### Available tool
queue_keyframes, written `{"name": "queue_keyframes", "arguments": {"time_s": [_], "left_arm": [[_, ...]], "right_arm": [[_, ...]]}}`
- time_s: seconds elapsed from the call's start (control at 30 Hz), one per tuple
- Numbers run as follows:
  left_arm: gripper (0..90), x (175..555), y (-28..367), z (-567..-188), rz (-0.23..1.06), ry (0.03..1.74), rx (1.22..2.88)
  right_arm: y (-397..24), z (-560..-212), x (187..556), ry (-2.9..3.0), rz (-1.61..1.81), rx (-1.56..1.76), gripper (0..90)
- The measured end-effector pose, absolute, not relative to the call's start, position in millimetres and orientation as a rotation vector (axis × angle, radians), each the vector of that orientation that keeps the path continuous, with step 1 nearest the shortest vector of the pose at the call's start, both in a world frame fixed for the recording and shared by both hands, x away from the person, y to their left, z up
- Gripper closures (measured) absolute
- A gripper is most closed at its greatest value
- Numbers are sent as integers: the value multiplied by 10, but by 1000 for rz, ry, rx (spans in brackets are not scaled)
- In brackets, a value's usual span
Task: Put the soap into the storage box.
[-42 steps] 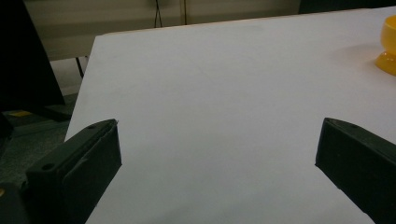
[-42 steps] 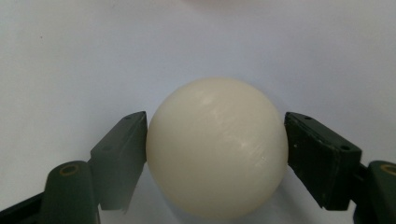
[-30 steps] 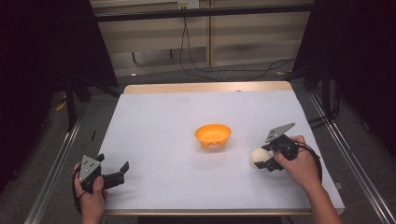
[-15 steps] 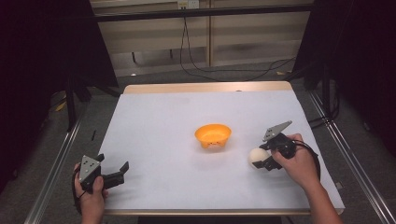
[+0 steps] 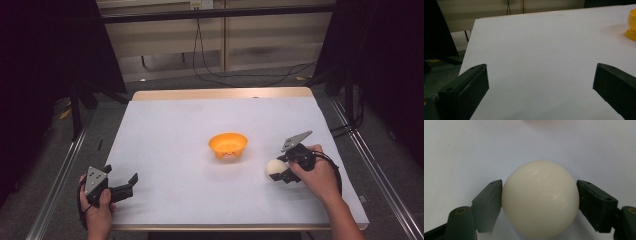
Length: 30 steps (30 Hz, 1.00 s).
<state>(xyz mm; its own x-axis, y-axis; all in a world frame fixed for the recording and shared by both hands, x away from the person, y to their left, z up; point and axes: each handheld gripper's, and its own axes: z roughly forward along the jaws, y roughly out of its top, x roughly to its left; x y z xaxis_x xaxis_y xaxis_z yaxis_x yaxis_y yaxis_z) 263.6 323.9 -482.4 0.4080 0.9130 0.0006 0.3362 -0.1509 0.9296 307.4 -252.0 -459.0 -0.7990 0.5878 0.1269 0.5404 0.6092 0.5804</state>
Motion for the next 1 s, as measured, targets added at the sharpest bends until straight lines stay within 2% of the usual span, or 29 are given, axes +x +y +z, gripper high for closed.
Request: {"name": "queue_keyframes", "arguments": {"time_s": [0.3, 1.0], "left_arm": [[0, 2636, 3239, -4824, 747, 1102, 1699], [0, 2636, 3239, -4824, 749, 1101, 1700]], "right_arm": [[-2471, -4608, 3071, 2747, 901, 952, 237], [-2353, -4386, 3210, 2745, 944, 903, 237]]}}
